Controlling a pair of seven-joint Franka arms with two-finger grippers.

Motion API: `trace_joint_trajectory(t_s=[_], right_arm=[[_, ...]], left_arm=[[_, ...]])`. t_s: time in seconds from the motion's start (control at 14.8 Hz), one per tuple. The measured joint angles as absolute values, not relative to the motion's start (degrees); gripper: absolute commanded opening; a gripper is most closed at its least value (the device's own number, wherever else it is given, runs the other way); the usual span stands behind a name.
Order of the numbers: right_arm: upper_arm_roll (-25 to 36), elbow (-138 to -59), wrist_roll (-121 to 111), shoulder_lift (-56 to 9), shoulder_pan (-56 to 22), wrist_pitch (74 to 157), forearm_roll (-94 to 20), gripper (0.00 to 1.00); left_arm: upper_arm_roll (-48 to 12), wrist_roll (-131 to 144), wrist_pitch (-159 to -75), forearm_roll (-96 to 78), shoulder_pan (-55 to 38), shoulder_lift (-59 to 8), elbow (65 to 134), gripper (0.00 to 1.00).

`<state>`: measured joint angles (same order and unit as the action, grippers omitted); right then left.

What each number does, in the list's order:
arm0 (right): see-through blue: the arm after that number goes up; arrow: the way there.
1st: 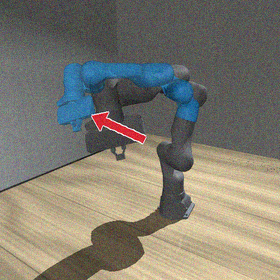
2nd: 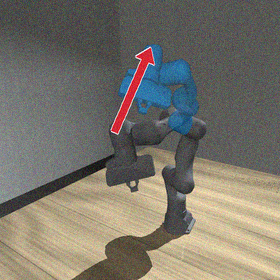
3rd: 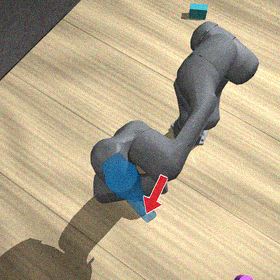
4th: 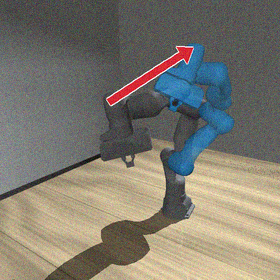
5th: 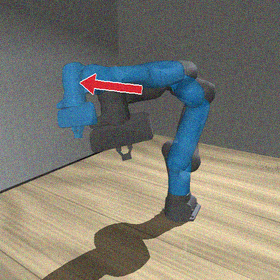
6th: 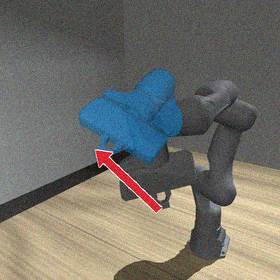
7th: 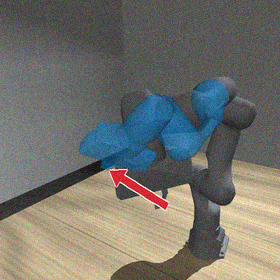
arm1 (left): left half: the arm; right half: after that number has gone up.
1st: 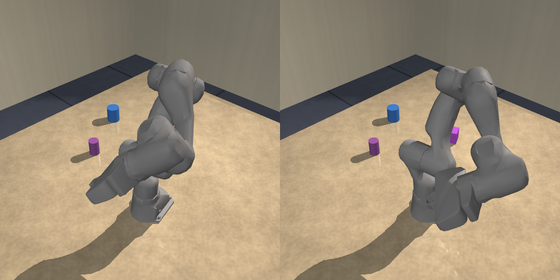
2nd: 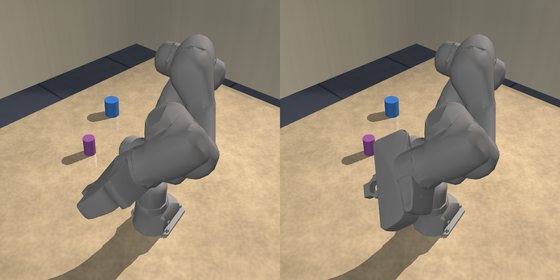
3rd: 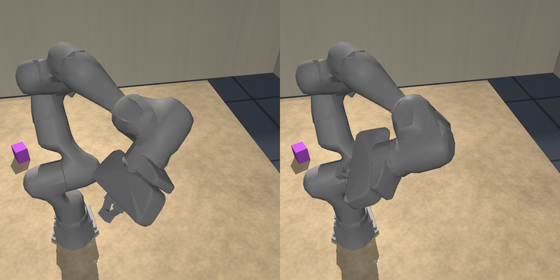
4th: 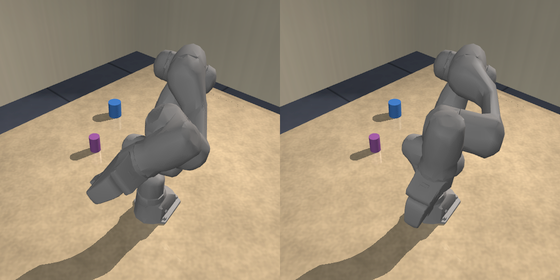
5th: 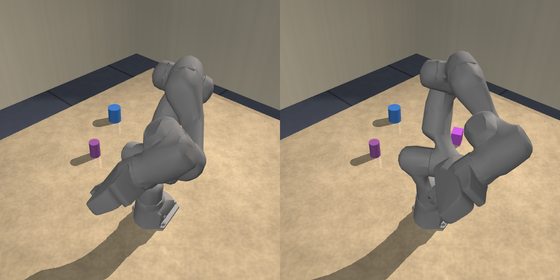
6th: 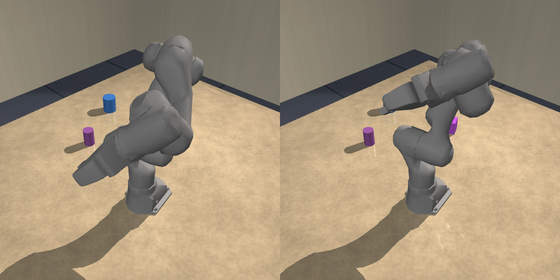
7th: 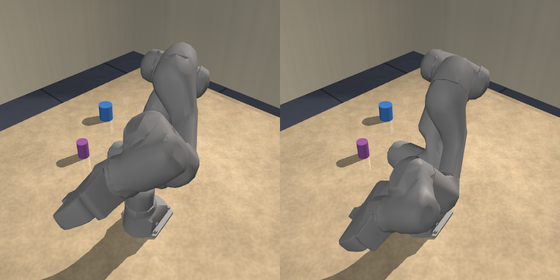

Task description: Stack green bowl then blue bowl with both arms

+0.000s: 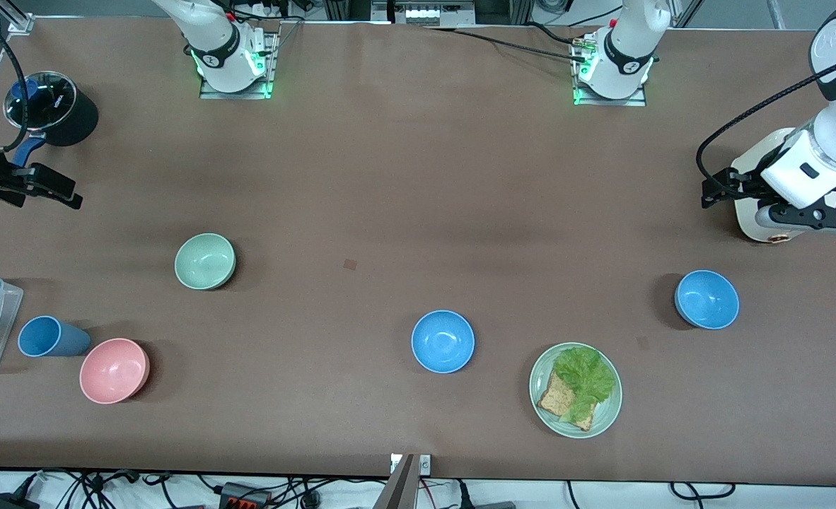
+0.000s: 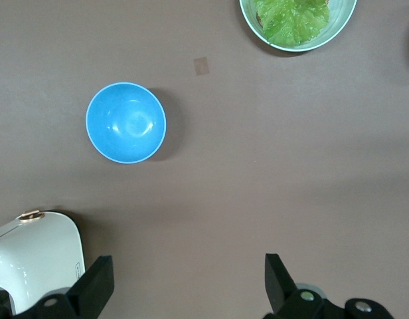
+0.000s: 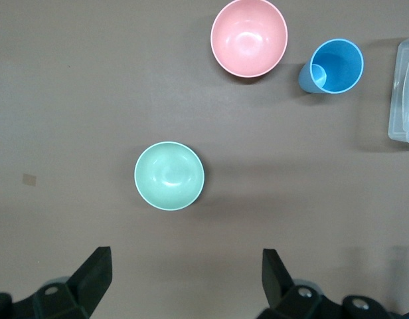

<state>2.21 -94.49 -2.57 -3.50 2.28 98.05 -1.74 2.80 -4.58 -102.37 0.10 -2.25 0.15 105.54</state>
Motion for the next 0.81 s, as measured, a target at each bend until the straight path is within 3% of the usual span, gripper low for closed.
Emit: trace_joint_trajectory(t_s=[0.81], right_arm=[[2.2, -97.1, -2.7, -6.2, 1.0, 97.0, 0.7, 1.0]], left_arm=[[3.5, -5.5, -104.8, 0.1, -0.4, -1.7, 104.4, 1.0]])
